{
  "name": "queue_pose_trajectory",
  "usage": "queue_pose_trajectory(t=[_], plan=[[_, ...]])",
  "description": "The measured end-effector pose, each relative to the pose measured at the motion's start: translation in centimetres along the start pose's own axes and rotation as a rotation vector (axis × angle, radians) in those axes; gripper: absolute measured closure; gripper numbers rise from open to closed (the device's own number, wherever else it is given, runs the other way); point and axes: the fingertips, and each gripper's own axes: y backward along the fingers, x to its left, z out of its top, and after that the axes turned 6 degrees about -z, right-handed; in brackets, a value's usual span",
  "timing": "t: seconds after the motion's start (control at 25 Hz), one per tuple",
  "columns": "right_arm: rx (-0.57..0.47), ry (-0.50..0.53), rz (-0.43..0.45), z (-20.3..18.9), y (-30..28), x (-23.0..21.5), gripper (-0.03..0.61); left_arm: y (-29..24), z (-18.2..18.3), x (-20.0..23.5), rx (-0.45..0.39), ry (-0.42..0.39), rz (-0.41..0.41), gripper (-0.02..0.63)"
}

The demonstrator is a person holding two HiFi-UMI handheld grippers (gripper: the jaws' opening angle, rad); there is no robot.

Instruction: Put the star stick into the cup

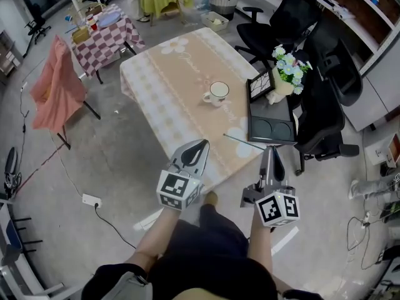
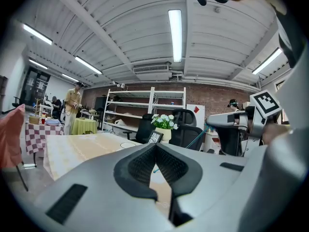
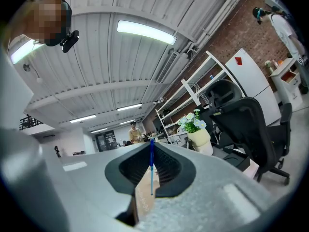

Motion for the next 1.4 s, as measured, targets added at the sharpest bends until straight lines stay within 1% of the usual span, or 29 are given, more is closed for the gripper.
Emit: queue_pose_trajectory(t=[0.44, 0.72, 1.08, 1.24, 1.4], plan=[[0.028, -0.019, 0.043, 0.6, -7.3, -1.8, 0.561, -5.2, 1.3, 3.1, 0.007, 0.012, 0.046, 0.601], [0.043, -0.018, 0.092, 2.1, -11.2, -1.5, 0.561, -7.5, 3.0, 5.2, -0.002, 0.016, 0.089, 0.601], [0.063, -0.017, 0.156, 3.3, -15.9, -1.1, 0.561, -9.7, 4.8, 6.7, -0.015, 0.015, 0.134, 0.601], [0.074, -0.025, 0.172, 3.0, -17.2, -1.1, 0.561, -10.1, 5.2, 7.5, -0.016, 0.018, 0.159, 0.601], [0.089, -0.029, 0.179, 2.0, -18.3, -1.6, 0.561, -10.7, 4.3, 8.3, -0.003, 0.019, 0.175, 0.601]])
